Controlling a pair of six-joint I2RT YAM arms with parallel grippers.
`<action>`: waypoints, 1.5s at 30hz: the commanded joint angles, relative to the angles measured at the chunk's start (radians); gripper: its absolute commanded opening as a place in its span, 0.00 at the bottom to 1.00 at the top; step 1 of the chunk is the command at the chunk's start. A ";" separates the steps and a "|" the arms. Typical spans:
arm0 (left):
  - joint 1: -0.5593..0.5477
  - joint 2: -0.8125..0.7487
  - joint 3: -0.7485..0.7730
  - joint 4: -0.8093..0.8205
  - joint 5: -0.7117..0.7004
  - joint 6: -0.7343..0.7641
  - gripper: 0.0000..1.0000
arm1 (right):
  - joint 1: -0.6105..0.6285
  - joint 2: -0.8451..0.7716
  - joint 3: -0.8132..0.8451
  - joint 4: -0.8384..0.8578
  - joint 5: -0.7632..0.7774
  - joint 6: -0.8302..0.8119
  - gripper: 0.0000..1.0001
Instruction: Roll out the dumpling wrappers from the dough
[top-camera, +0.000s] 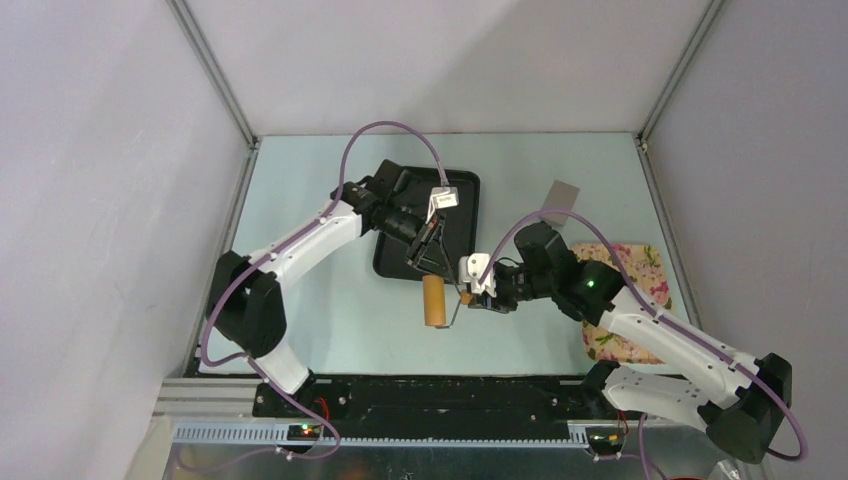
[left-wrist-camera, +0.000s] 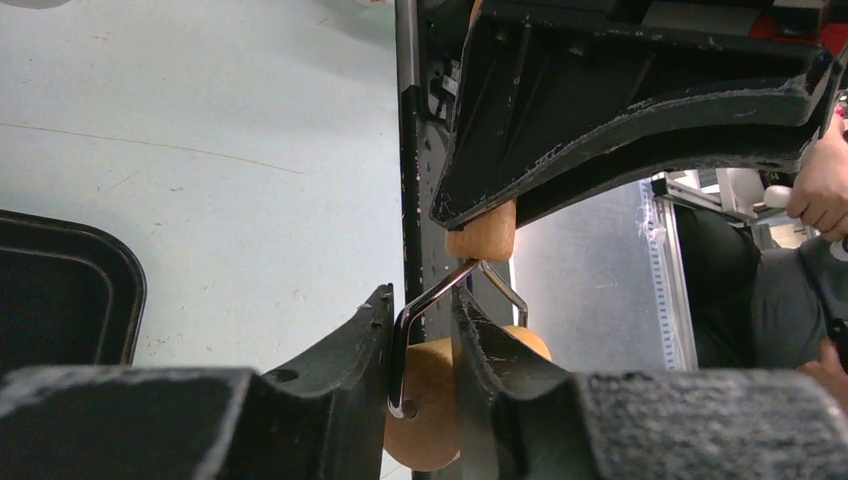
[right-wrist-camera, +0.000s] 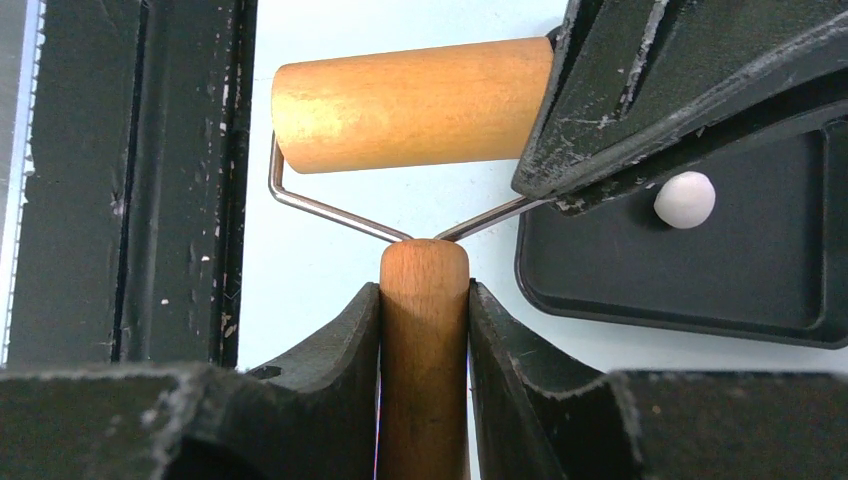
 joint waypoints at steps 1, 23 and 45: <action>-0.015 0.004 0.030 -0.048 0.023 0.038 0.34 | -0.001 -0.008 0.009 0.111 0.040 0.000 0.00; -0.035 0.059 0.085 -0.127 -0.014 0.104 0.00 | 0.014 0.012 0.001 0.176 0.116 0.010 0.00; -0.035 -0.093 0.083 -0.128 -0.112 0.121 0.00 | -0.148 0.084 0.077 0.227 0.009 0.208 0.38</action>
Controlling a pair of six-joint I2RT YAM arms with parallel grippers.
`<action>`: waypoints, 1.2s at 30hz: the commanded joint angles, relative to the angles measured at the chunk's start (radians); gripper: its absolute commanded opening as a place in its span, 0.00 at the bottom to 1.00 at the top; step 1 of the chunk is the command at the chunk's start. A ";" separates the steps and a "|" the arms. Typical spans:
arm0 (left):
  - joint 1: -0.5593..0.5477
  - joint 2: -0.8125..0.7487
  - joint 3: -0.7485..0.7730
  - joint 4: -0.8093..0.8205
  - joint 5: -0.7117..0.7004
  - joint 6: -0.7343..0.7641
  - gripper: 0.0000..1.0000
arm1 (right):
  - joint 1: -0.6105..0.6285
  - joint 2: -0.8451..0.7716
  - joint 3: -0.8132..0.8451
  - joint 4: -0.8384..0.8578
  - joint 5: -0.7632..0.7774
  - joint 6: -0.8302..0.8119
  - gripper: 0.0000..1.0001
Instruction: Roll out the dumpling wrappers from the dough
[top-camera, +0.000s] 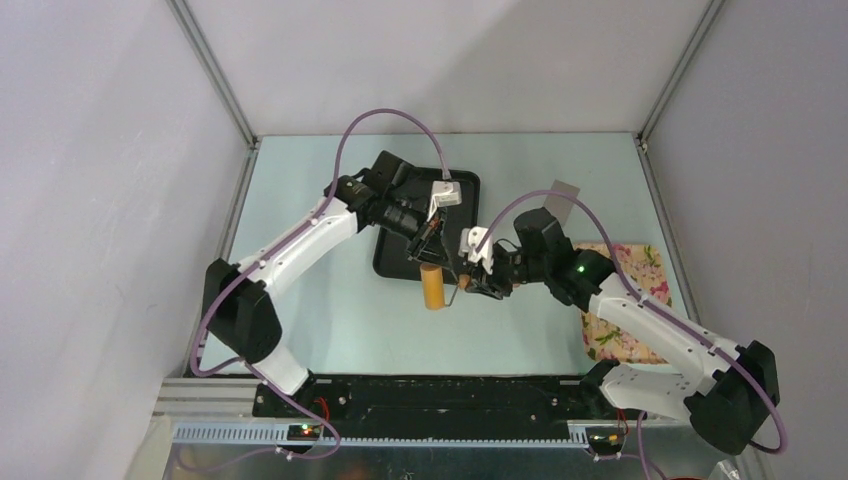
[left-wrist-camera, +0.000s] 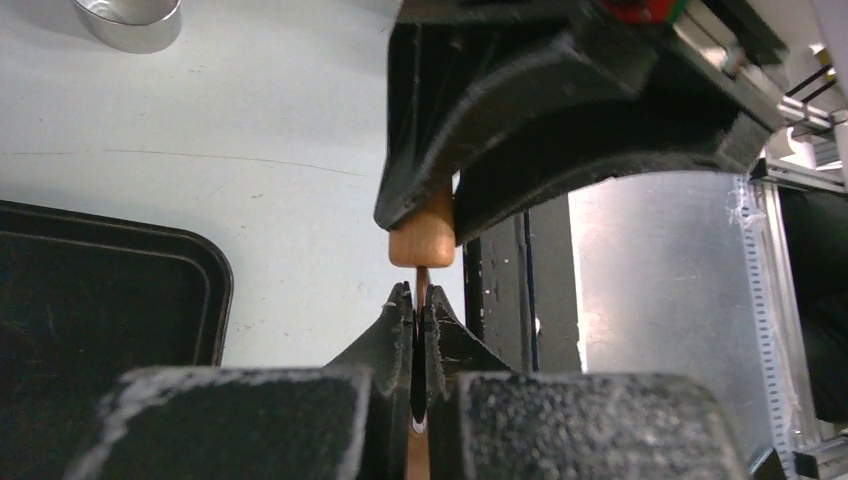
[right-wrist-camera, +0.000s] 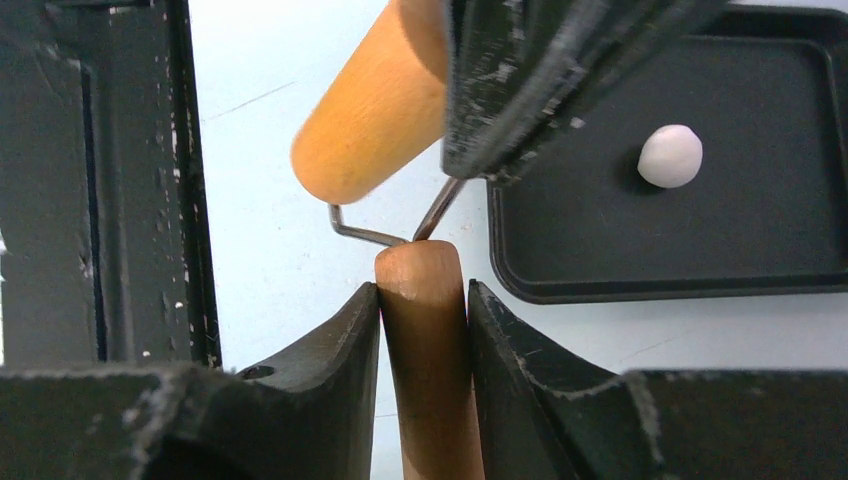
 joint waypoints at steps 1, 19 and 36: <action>-0.015 -0.073 0.003 -0.069 0.010 0.026 0.00 | -0.074 0.006 0.087 0.114 -0.014 0.093 0.39; -0.015 -0.144 0.009 -0.069 0.004 0.042 0.00 | -0.223 0.119 0.139 -0.024 -0.332 0.061 0.78; 0.007 -0.181 -0.003 -0.069 0.023 0.061 0.00 | -0.262 0.110 0.140 -0.150 -0.425 -0.066 0.98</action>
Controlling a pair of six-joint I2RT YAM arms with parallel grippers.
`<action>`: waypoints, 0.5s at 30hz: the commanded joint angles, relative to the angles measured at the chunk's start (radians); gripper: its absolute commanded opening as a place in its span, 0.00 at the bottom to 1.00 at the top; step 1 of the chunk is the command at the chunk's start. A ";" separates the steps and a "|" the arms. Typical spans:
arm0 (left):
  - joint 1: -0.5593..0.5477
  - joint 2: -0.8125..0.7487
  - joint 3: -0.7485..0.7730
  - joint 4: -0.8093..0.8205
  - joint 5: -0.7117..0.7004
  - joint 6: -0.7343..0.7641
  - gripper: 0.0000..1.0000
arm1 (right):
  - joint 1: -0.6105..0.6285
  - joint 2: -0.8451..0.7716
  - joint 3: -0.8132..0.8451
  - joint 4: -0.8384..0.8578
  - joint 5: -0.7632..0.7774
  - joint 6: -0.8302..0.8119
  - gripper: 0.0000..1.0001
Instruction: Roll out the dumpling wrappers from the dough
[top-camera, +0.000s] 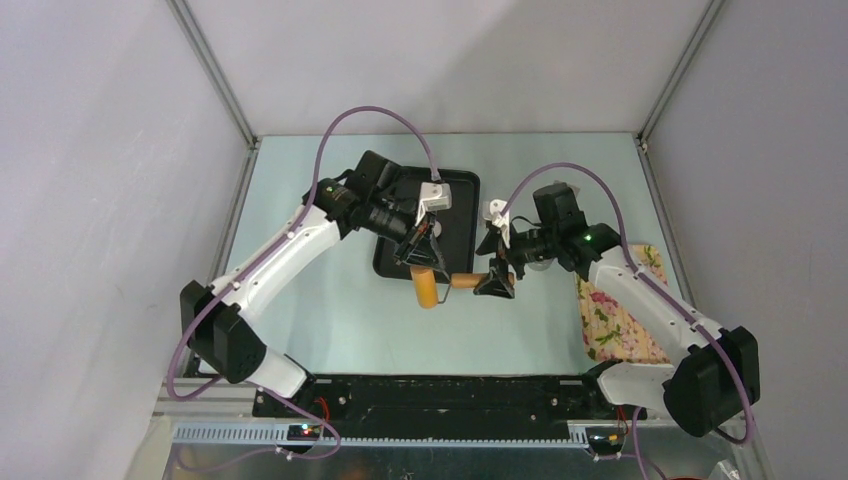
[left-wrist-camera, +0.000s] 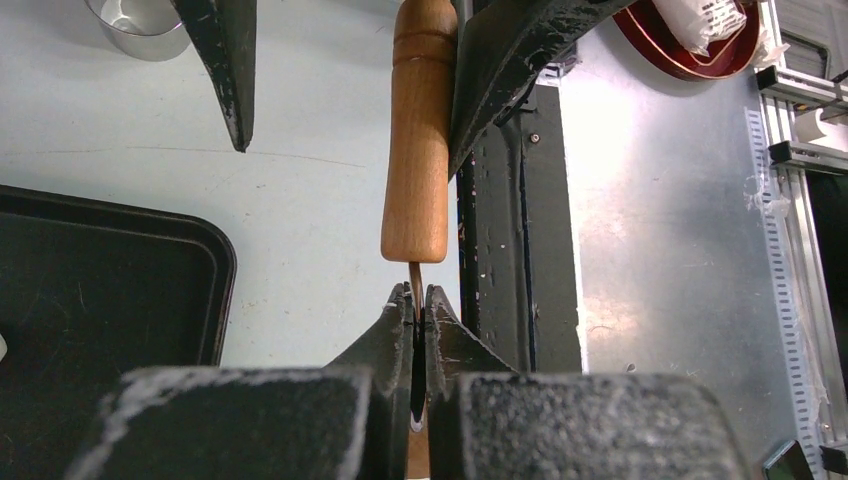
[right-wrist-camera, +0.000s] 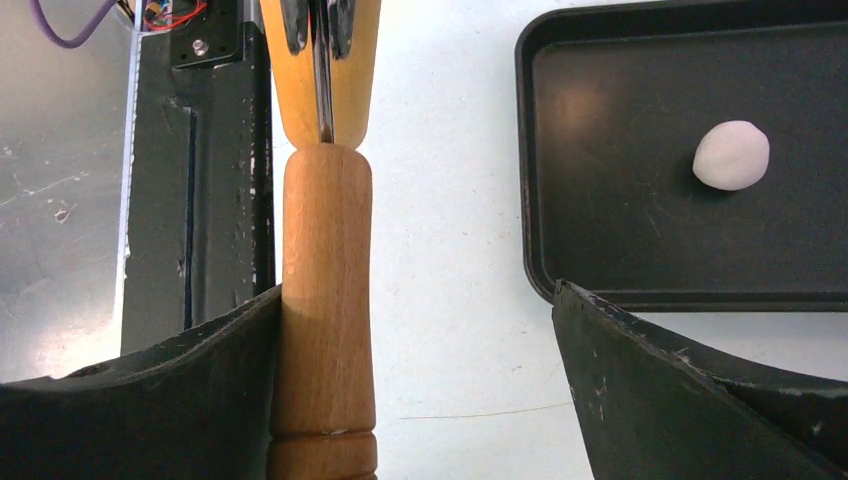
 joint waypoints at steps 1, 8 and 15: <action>0.013 -0.057 0.002 0.000 0.077 0.018 0.00 | -0.017 -0.021 0.040 -0.060 -0.061 -0.075 0.99; 0.039 -0.076 0.003 0.001 0.089 0.020 0.00 | -0.119 -0.023 0.035 0.035 -0.202 0.081 0.99; 0.081 -0.085 0.015 0.007 0.095 0.012 0.00 | -0.161 -0.045 -0.083 0.341 -0.272 0.410 0.99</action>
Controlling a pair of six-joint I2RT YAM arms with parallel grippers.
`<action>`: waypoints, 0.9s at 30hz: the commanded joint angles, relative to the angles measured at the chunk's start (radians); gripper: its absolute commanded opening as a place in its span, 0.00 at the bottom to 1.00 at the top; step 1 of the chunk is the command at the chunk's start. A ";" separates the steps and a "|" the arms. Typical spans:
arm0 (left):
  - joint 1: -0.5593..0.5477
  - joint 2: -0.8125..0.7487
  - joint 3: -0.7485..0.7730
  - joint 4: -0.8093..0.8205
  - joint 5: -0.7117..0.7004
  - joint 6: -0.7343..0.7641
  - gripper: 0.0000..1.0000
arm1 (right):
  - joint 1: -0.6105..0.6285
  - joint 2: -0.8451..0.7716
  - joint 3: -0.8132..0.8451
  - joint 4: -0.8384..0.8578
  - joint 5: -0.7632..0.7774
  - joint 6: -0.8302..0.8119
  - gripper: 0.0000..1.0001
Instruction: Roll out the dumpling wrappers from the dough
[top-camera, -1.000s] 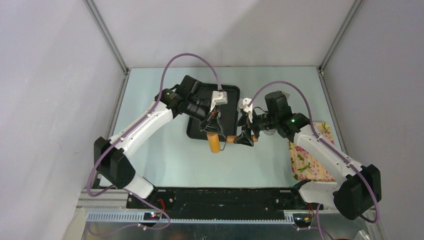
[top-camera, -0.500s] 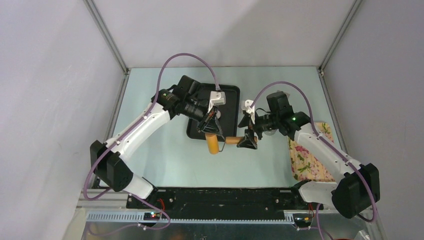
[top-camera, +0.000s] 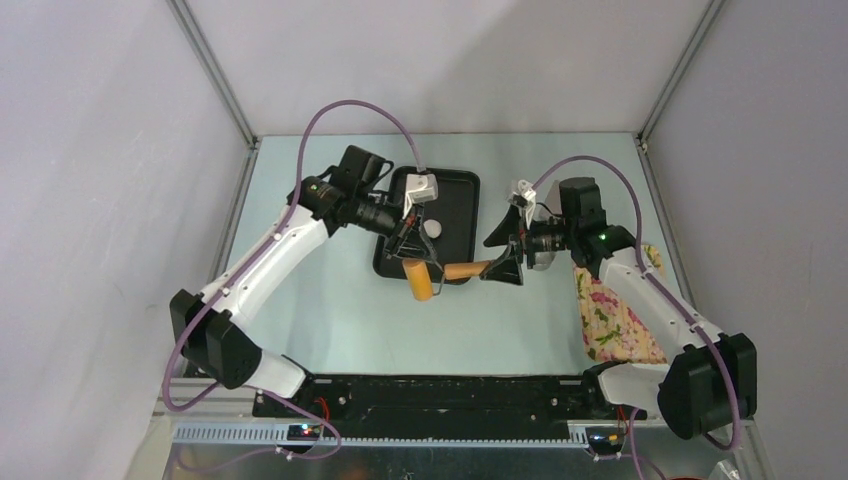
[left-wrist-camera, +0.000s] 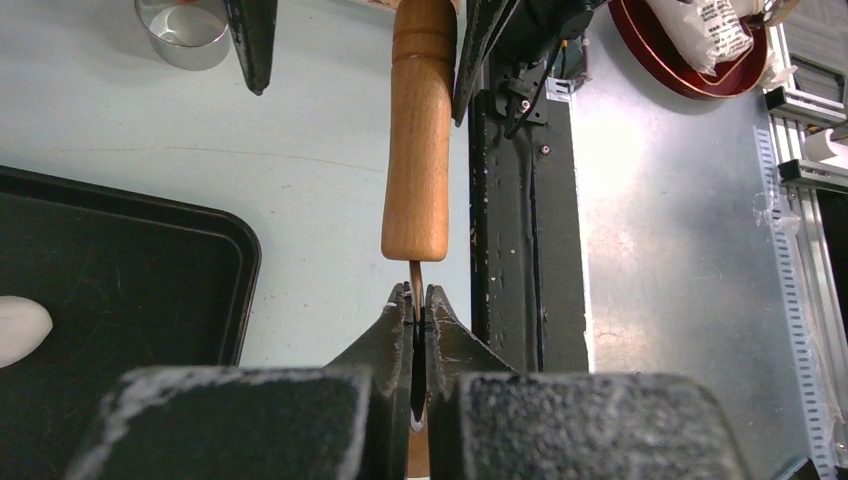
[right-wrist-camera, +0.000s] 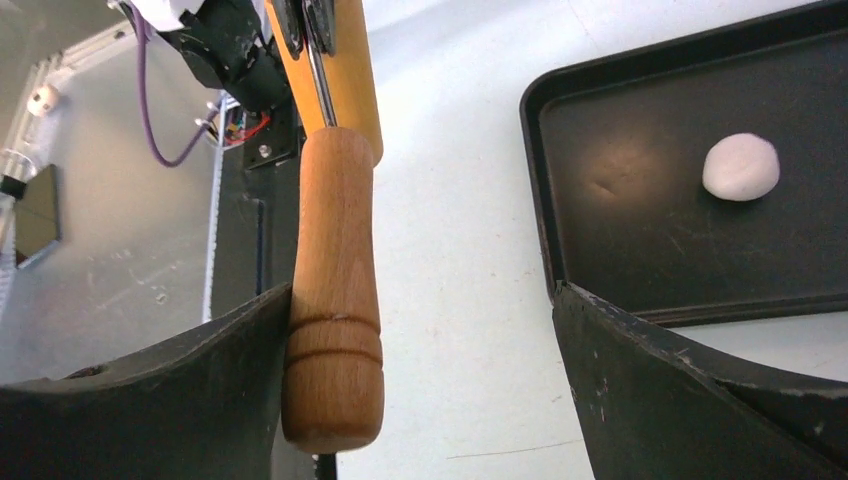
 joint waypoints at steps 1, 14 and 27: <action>0.030 -0.044 0.020 0.029 0.070 -0.018 0.00 | -0.012 -0.041 -0.069 0.277 -0.063 0.232 0.99; 0.081 -0.062 0.016 0.292 -0.074 -0.319 0.00 | -0.036 0.020 -0.151 0.911 0.012 0.879 0.99; 0.114 -0.081 -0.068 0.526 -0.056 -0.571 0.00 | -0.007 0.087 -0.183 1.065 0.078 1.030 1.00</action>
